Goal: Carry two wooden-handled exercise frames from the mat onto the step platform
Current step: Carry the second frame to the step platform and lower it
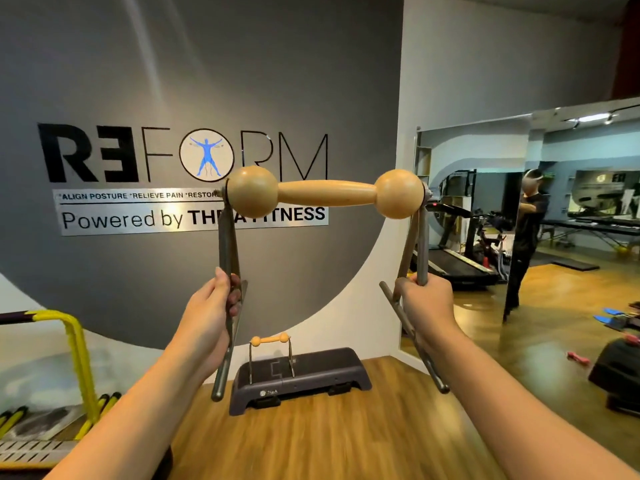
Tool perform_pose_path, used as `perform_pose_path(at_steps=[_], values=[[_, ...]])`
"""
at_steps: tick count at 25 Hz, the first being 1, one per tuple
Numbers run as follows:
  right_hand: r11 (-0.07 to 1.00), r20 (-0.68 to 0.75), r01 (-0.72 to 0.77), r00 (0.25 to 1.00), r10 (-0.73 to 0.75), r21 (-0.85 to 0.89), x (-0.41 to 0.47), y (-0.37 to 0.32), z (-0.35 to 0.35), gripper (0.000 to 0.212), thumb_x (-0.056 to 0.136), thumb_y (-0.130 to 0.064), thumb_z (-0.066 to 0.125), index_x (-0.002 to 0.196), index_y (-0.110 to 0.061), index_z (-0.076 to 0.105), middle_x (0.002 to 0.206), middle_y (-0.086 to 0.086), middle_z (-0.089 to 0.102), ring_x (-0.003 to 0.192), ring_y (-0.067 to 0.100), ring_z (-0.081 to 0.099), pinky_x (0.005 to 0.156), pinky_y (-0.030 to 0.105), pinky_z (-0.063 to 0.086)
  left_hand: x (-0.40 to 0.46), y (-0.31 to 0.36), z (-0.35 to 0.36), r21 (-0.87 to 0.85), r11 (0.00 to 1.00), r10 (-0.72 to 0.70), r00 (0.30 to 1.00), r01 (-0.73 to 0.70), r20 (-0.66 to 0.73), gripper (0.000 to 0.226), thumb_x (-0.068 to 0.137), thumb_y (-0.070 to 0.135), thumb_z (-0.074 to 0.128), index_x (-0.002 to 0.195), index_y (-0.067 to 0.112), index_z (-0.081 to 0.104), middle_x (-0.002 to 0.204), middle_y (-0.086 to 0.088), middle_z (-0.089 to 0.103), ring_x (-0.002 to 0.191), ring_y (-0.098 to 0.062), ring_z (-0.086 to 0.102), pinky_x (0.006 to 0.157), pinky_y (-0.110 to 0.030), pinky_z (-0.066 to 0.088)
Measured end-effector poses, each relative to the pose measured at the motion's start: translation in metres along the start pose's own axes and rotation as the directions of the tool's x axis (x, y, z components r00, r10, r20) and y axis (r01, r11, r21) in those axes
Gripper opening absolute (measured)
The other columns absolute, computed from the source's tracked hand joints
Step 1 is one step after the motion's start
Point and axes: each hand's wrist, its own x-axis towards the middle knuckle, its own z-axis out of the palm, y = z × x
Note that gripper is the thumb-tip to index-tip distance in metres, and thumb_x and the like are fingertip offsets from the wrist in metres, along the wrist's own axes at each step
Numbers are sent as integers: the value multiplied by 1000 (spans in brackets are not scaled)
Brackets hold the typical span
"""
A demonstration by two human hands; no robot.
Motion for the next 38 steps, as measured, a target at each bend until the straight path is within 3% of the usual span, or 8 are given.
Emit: perform_pose_path(at_steps=[5, 13, 22, 29, 35, 38], values=[[1000, 50, -7, 999, 7, 0, 135, 56, 59, 17, 89, -11, 68, 77, -6, 58, 72, 11, 50, 65, 22, 50, 58, 31, 46, 128, -73, 42, -34, 999, -28, 999, 27, -24, 38, 107, 49, 42, 101, 17, 62, 63, 10, 46, 62, -10, 37, 64, -26, 33], [1000, 95, 12, 995, -11, -5, 340, 132, 154, 18, 87, -12, 68, 75, -3, 59, 67, 8, 49, 63, 21, 50, 55, 32, 45, 314, -164, 108, 5, 1000, -7, 995, 7, -97, 42, 107, 50, 42, 101, 14, 63, 64, 8, 44, 62, -10, 37, 70, -30, 34], [998, 40, 0, 999, 2, -64, 526, 237, 282, 24, 91, -15, 69, 72, -3, 60, 63, 7, 51, 58, 18, 52, 48, 25, 45, 518, -279, 137, -65, 997, -54, 998, 51, -37, 39, 109, 45, 39, 100, 14, 61, 74, 2, 40, 70, -14, 33, 71, -32, 31], [995, 16, -18, 1000, 19, -97, 650, 312, 369, 24, 93, -15, 68, 80, 4, 62, 64, 8, 53, 59, 19, 55, 44, 17, 47, 680, -356, 157, -167, 973, -159, 987, 162, 31, 52, 105, 62, 28, 90, 17, 50, 71, 2, 32, 66, -15, 23, 65, -33, 24], [991, 30, -76, 996, 80, -105, 752, 400, 428, 27, 91, -15, 68, 72, 0, 57, 58, 5, 48, 54, 15, 50, 40, 11, 41, 795, -456, 176, -262, 941, -222, 975, 212, -9, 42, 106, 53, 42, 85, 19, 52, 68, 5, 38, 63, -12, 26, 62, -31, 26], [988, 76, -118, 989, 125, -98, 813, 453, 455, 28, 90, -15, 69, 67, -6, 56, 55, 0, 49, 48, 7, 53, 40, 12, 41, 853, -517, 194, -293, 932, -243, 968, 214, -66, 43, 108, 42, 45, 71, 24, 58, 67, 5, 41, 54, -8, 32, 54, -23, 31]])
